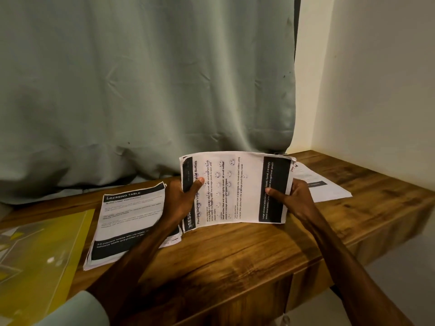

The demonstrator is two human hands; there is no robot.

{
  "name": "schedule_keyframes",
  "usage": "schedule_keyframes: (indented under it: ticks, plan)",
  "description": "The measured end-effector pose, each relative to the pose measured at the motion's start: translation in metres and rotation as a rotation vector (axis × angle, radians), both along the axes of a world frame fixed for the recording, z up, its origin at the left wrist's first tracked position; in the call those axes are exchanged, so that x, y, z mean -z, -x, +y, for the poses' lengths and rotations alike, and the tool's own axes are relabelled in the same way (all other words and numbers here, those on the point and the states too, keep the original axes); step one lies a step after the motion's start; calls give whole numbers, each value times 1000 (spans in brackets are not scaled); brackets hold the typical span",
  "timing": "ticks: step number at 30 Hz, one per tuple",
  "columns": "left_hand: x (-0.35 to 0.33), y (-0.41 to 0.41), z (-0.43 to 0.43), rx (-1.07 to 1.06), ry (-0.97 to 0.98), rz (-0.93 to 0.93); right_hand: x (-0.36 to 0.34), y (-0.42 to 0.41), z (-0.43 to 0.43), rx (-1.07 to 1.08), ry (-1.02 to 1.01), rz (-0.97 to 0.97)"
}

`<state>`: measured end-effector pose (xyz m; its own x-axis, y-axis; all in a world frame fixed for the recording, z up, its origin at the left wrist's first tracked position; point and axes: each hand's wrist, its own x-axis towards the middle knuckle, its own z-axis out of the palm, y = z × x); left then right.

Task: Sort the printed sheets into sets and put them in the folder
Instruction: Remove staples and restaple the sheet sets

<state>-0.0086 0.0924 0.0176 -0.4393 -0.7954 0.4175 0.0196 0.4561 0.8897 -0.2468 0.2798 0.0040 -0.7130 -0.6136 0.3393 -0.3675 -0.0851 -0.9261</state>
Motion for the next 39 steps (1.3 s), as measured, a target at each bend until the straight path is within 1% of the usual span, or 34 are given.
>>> schedule_keyframes:
  ticks: [2, 7, 9, 12, 17, 21, 25, 28, 30, 33, 35, 39]
  plan:
    - [-2, 1, 4, -7, 19, 30, 5, -6, -1, 42, 34, -2]
    - [-7, 1, 14, -51, 48, 92, -5, -12, -1, 123, 94, 87]
    - [6, 1, 19, -80, 31, 47, 3, -16, -1, 150, 64, 101]
    - [27, 2, 25, -69, -32, -43, 17, -20, 2, 184, 21, 91]
    - [18, 1, 24, -112, 21, -34, 9, -25, 7, 208, 95, 62]
    - [31, -2, 26, -69, 14, -85, 15, -29, 6, 184, 23, 68]
    - [33, -4, 25, -113, 22, -40, 14, -31, 7, 194, 81, 87]
    - [45, -4, 23, -81, 10, -148, 22, -31, 7, 169, 34, 52]
    - [45, -7, 19, -69, -15, -160, 22, -27, 9, 155, 29, 9]
    - [17, -14, 10, -34, -18, -97, 9, -19, 14, 92, 15, 4]
    - [-15, -19, -1, 28, -10, -99, -3, -14, 18, 0, 32, -57]
    - [-83, -34, -23, 166, 76, -318, -36, -10, 29, -141, 90, -247]
